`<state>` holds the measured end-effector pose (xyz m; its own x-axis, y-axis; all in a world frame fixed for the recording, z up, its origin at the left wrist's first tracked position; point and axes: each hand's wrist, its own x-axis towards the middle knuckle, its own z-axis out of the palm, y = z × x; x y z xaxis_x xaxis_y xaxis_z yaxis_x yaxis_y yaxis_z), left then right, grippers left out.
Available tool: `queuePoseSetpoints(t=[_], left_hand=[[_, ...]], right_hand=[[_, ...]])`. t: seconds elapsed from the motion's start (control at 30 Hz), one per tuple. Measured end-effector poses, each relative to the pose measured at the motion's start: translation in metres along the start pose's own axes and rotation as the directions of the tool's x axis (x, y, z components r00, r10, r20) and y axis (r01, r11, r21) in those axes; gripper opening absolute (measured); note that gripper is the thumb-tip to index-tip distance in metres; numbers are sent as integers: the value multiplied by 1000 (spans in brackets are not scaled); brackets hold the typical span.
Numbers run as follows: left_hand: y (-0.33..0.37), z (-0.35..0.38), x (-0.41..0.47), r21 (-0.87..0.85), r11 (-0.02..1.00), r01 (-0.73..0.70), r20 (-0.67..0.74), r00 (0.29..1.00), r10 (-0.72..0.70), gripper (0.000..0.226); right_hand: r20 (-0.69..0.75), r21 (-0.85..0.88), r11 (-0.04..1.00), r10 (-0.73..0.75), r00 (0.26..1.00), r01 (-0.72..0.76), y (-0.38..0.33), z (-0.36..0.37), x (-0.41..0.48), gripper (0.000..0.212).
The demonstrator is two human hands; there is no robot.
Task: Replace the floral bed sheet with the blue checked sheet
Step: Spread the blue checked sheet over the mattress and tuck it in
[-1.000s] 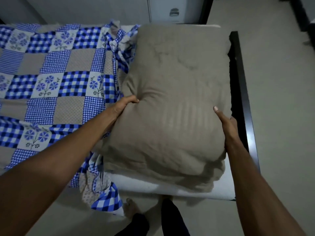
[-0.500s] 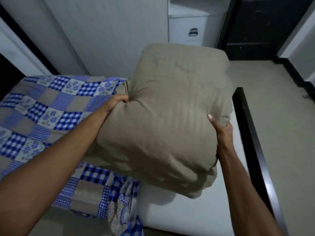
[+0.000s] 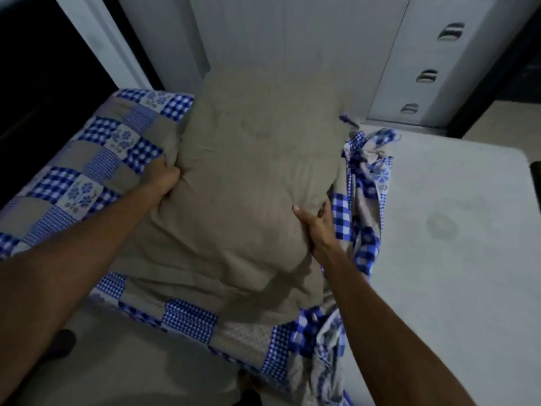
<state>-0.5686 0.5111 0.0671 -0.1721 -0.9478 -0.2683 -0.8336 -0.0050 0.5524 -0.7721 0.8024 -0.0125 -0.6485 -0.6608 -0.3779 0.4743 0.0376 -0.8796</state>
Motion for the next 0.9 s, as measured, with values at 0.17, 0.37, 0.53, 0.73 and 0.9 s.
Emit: queuePoseSetpoints(t=[0.17,0.37,0.53,0.73,0.9], left_hand=[[-68,78,-8,291,945,-148,11,988,151,49],[-51,141,-124,378,593,-711,-37,629,777,48],[-49,237,-235,2,452,-892,500,393,772,54],[-78,304,-288,236,771,-591,639,692,336,71],[-73,320,-324,153,911,-384,744,651,150,22]], right_hand=[[36,-298,945,154,987,-137,112,19,5,92],[-48,-553,831,27,998,-49,126,-40,-7,65],[141,-890,377,-306,941,256,118,-118,-48,41],[488,-860,-86,151,860,504,118,-198,-84,79],[610,-643,-286,371,700,711,100,-207,-77,53]])
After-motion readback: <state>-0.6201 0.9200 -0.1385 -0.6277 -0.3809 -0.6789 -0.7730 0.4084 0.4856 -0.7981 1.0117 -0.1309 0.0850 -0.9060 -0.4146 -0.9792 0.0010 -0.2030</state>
